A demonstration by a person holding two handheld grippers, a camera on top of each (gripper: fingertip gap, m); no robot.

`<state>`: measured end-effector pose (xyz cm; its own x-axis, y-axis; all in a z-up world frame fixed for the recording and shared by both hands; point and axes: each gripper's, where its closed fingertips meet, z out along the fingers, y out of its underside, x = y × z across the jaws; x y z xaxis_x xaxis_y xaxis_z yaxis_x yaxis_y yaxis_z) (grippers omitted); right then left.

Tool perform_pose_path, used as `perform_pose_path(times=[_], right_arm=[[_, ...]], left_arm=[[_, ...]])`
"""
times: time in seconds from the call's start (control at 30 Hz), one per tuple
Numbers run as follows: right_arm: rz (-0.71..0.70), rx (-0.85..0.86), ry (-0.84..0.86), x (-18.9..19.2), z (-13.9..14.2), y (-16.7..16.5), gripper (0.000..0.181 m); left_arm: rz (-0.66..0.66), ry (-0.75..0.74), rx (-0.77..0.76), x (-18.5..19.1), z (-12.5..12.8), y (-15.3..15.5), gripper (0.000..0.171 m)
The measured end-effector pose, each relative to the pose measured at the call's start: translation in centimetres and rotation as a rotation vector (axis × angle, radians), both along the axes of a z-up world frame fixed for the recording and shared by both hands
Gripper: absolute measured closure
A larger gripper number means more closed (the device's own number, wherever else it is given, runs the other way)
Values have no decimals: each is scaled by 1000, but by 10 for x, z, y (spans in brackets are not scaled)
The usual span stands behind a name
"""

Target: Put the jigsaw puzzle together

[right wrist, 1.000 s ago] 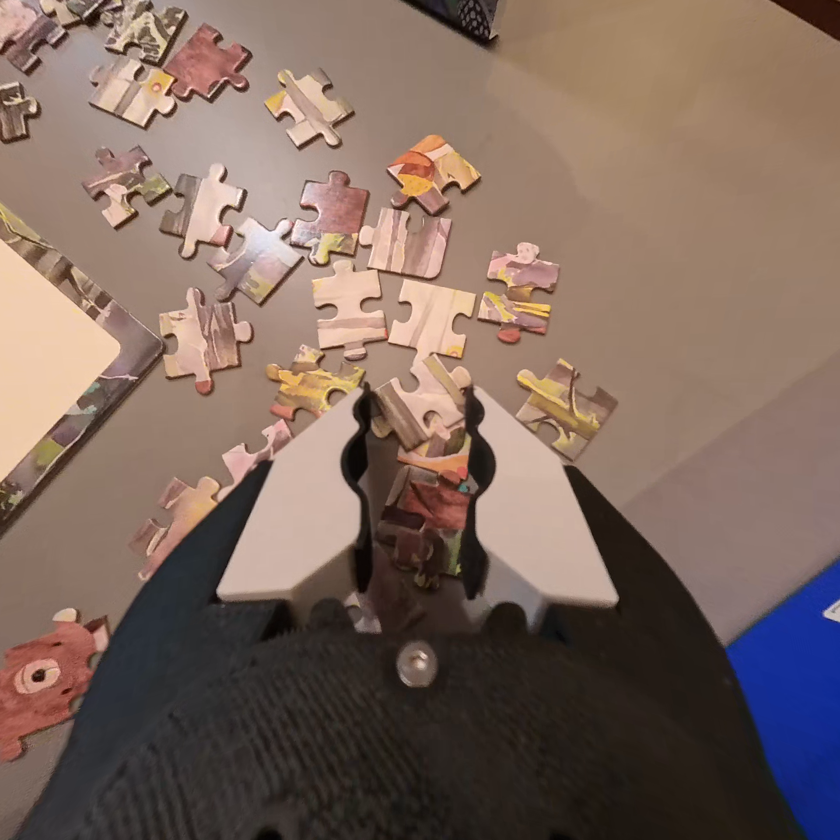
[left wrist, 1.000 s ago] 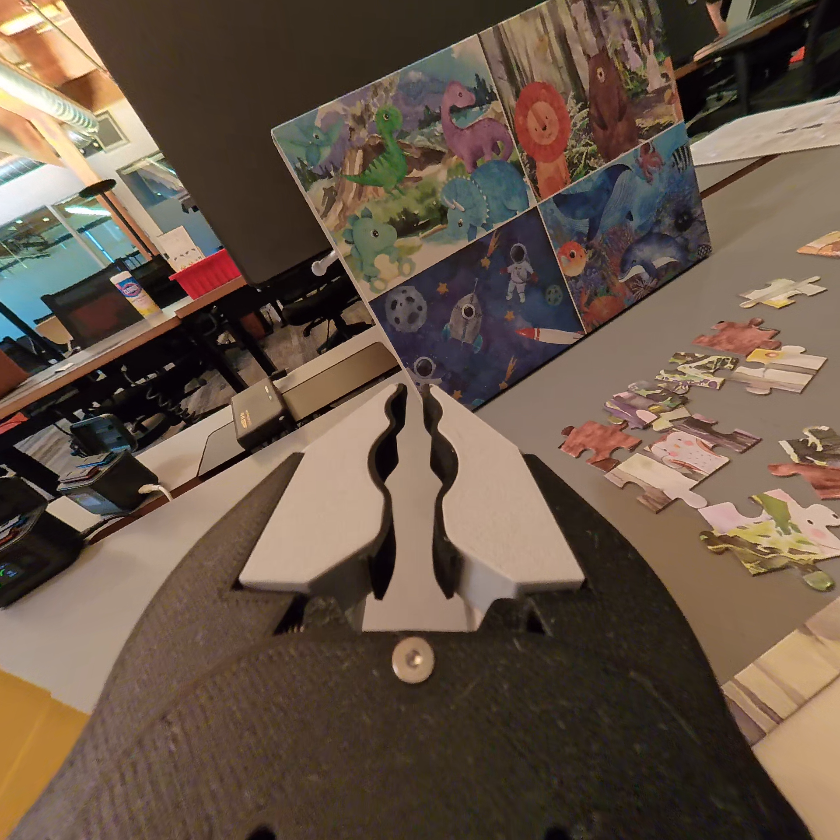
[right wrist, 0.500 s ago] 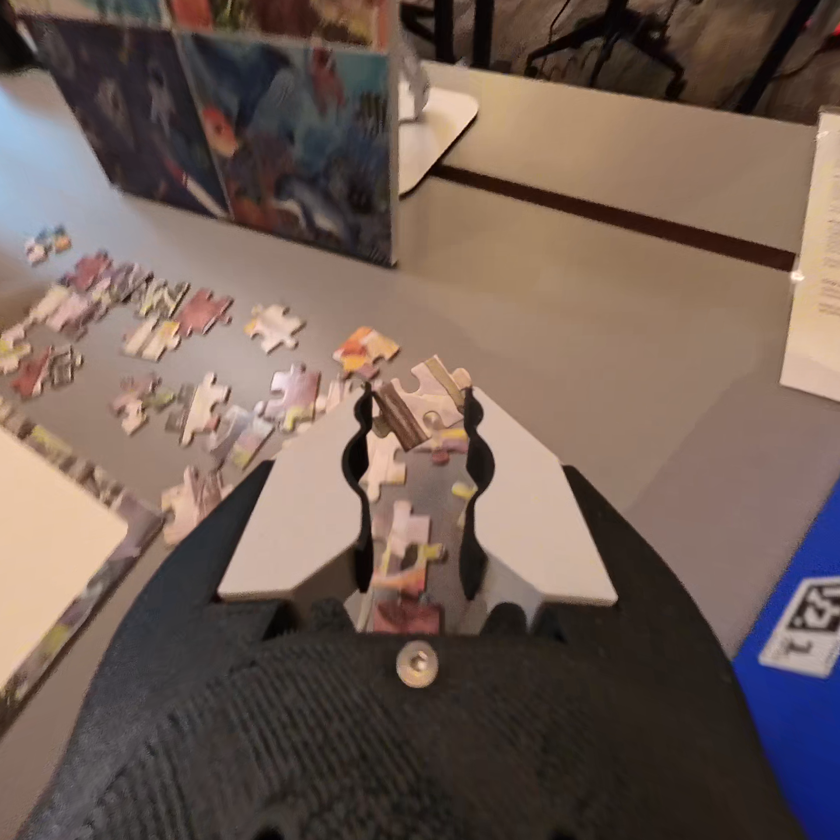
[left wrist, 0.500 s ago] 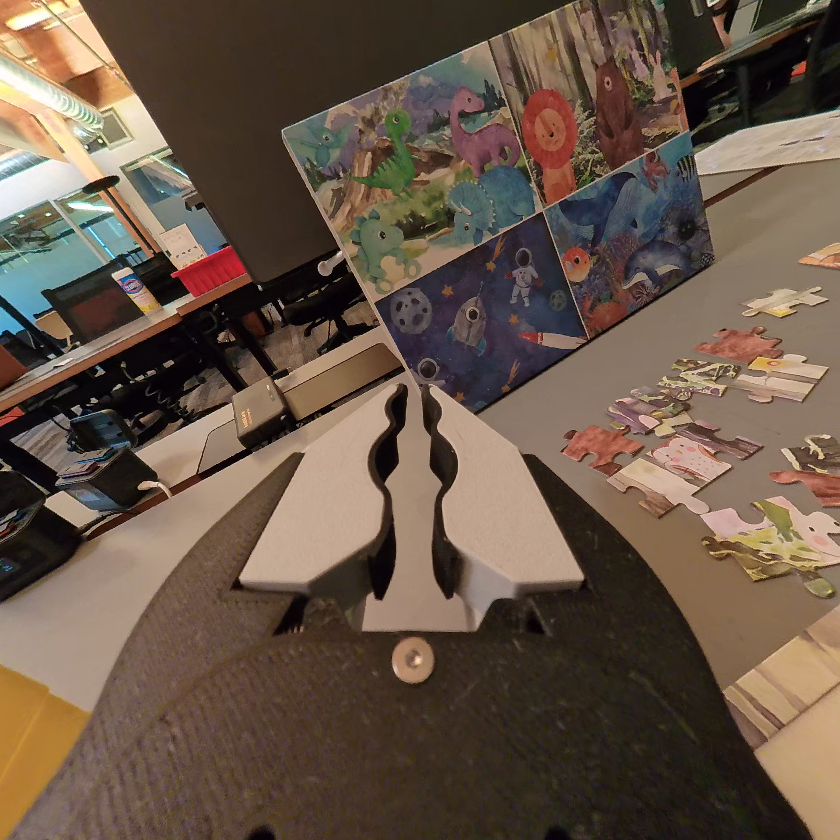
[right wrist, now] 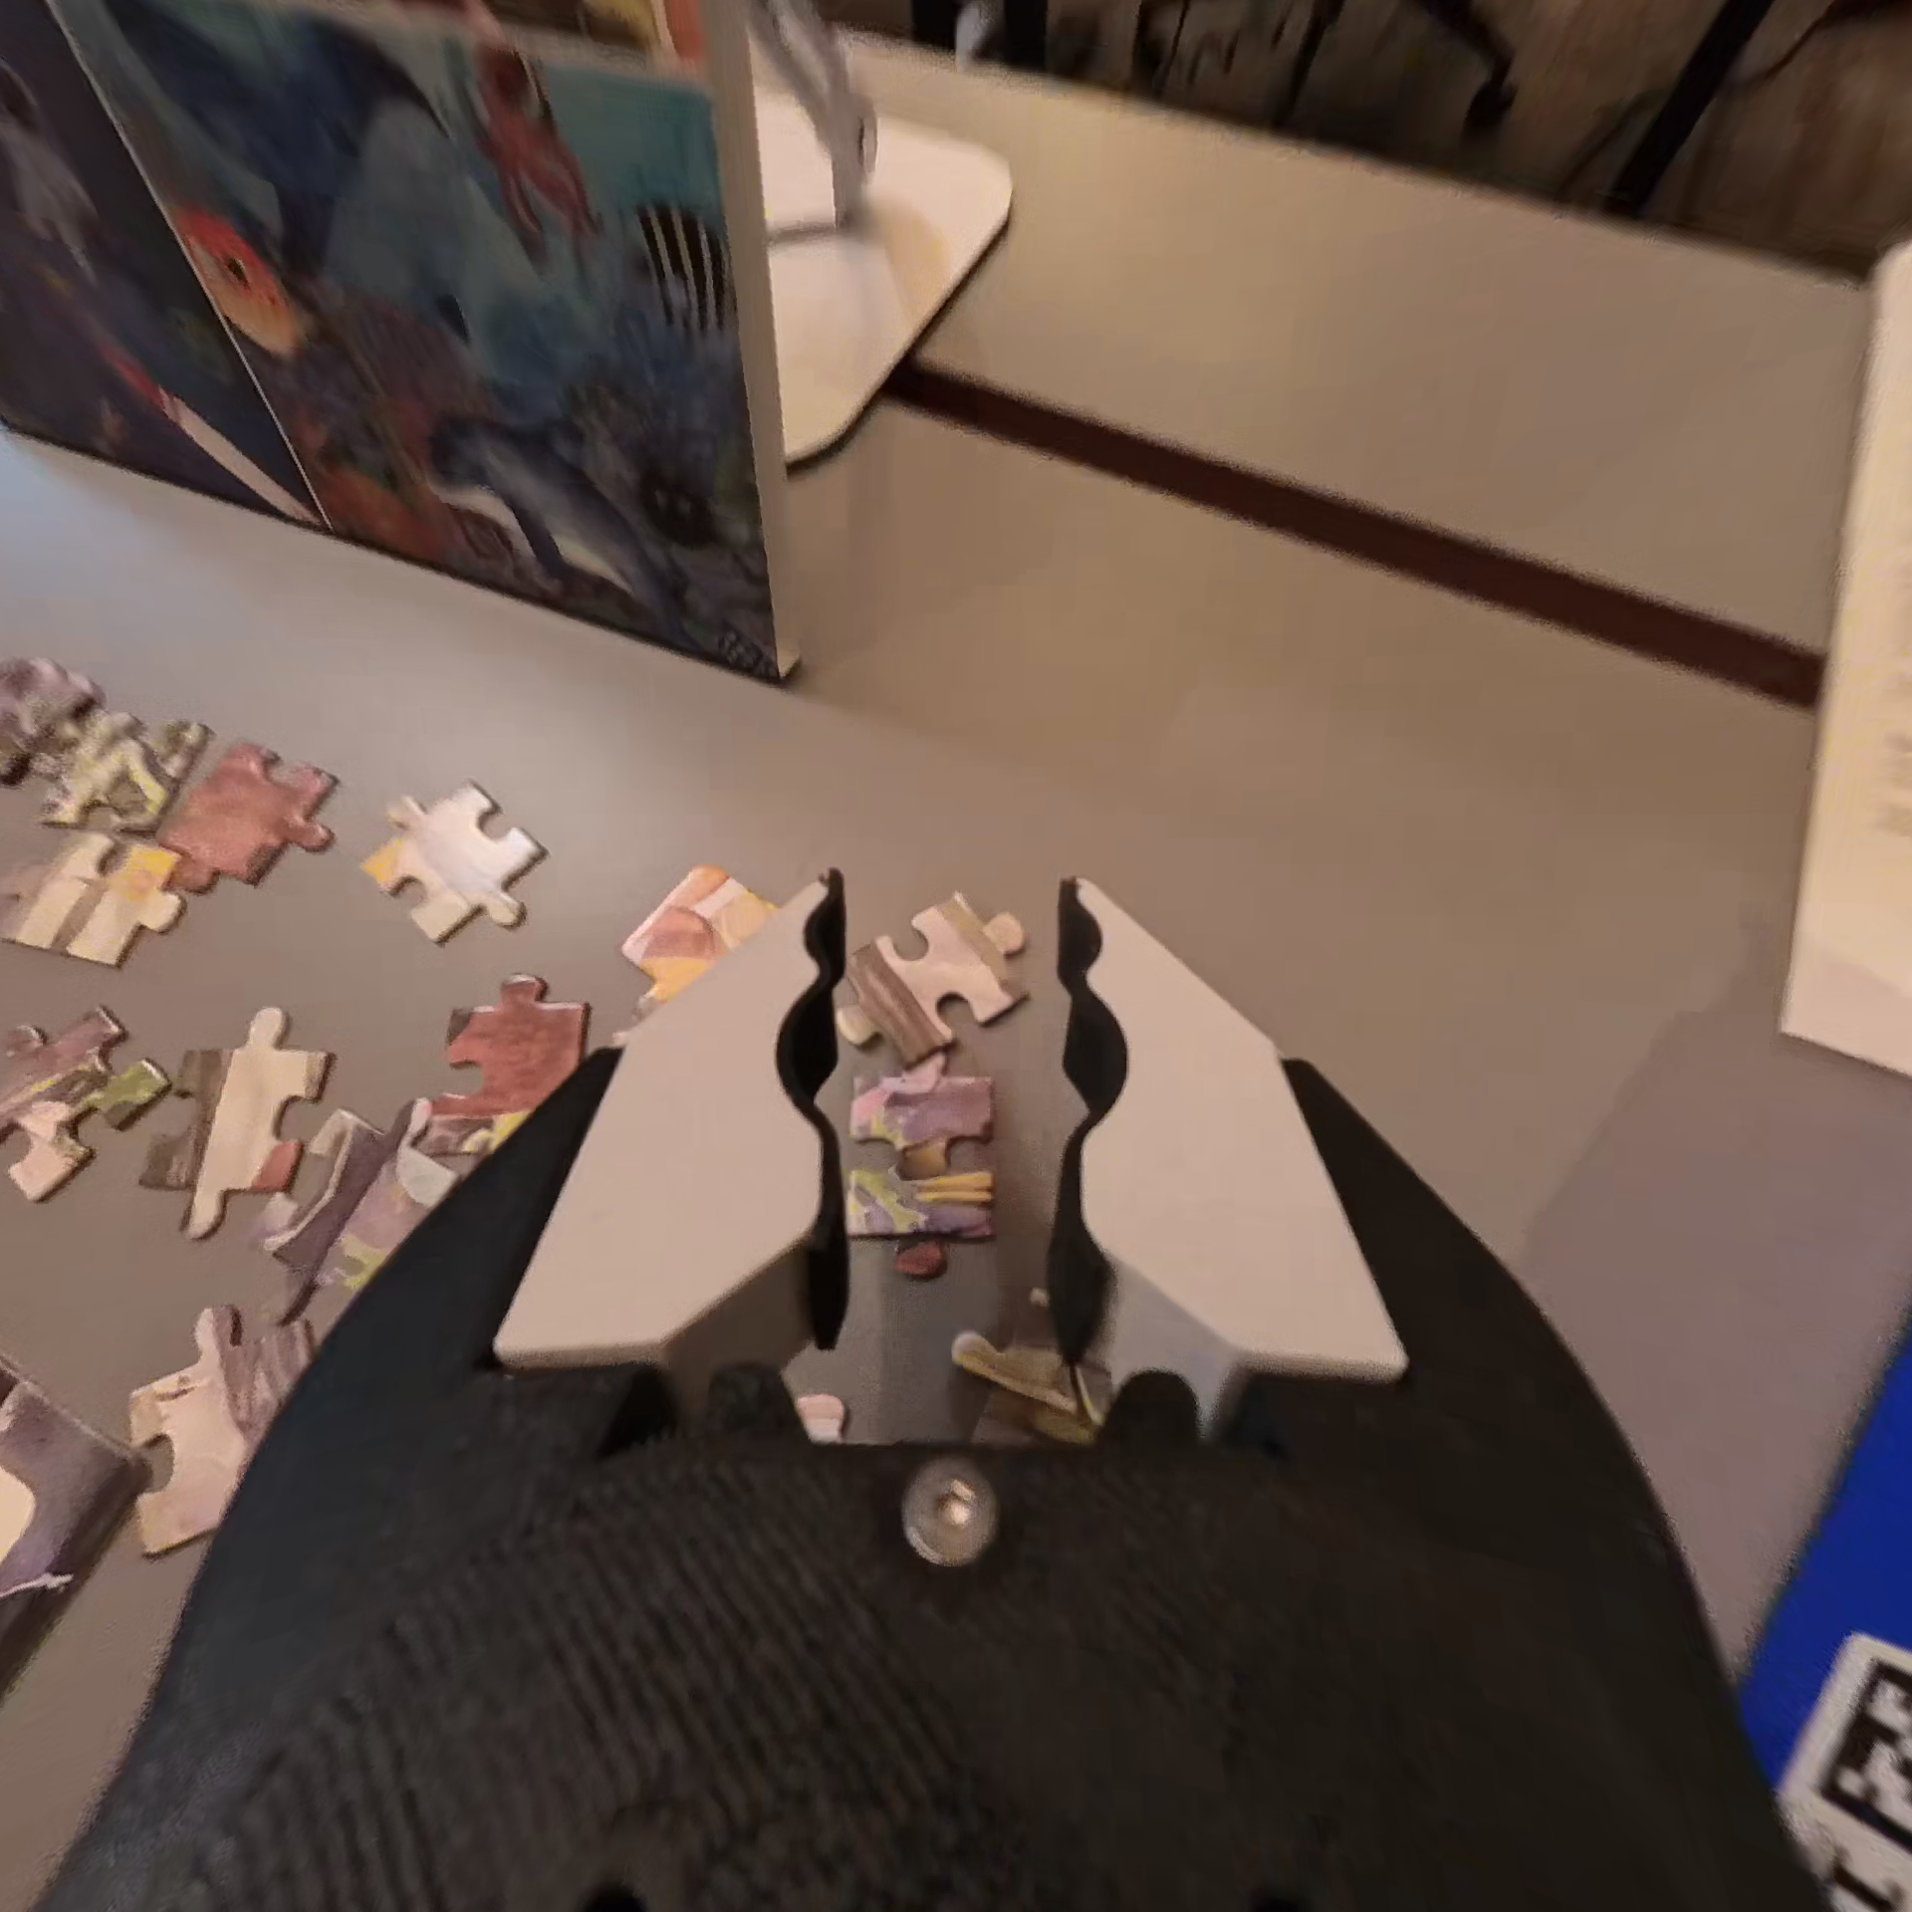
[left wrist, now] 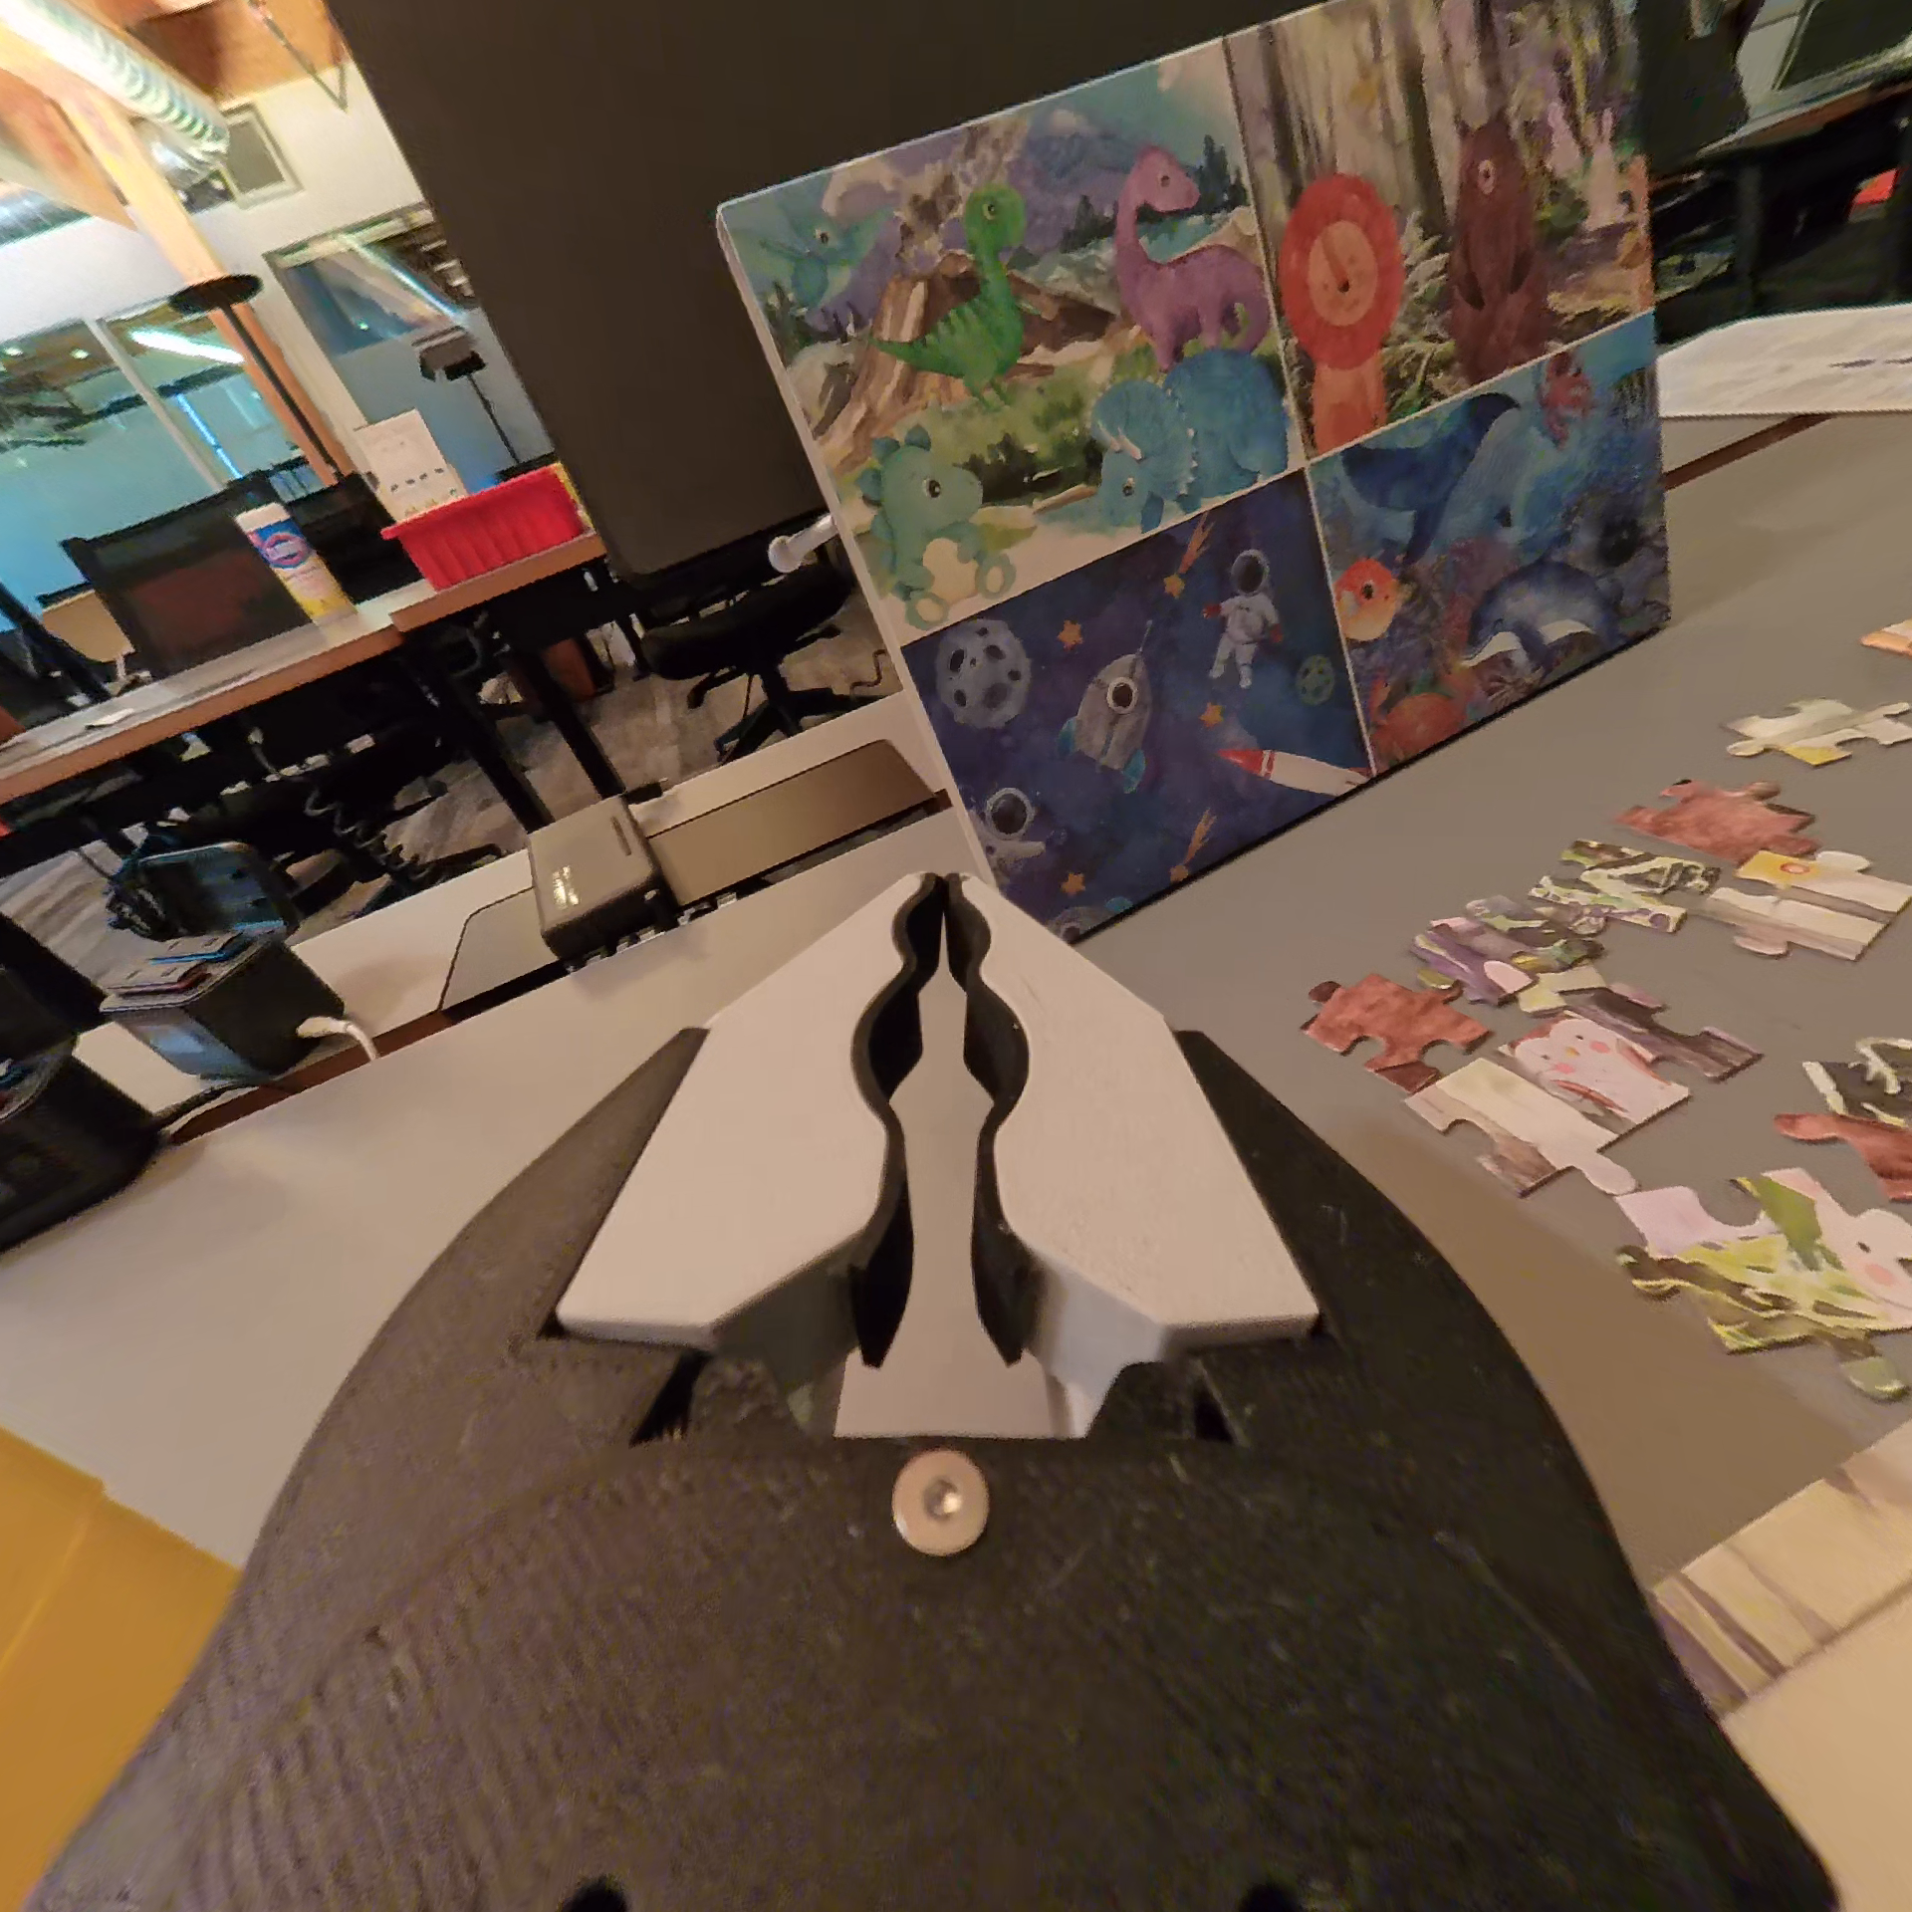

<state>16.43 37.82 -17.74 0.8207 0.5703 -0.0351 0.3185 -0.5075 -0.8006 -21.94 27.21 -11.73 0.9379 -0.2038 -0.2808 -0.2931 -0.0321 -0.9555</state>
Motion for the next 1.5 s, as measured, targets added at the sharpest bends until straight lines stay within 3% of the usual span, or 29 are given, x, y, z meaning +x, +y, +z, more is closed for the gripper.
perform_pose_path(times=[0.17,0.33,0.53,0.73,0.93,1.17,1.5], right_arm=[[5,95,143,2,38,-15,136],[14,153,39,8,43,-31,138],[80,289,-16,-16,65,-45,145],[173,327,59,-43,66,-67,159],[207,337,37,-53,60,-74,158],[182,393,142,-49,79,-78,154],[140,486,166,-30,101,-83,155]], left_arm=[[3,-6,5,-2,1,1,171],[7,-25,-2,-3,2,0,171],[-31,-105,-89,2,5,-6,171],[-123,-131,-149,14,-3,-9,170],[-222,-213,-261,30,-21,-12,146],[-238,-219,-287,32,-24,-11,138],[-245,-249,-310,30,-25,-10,137]])
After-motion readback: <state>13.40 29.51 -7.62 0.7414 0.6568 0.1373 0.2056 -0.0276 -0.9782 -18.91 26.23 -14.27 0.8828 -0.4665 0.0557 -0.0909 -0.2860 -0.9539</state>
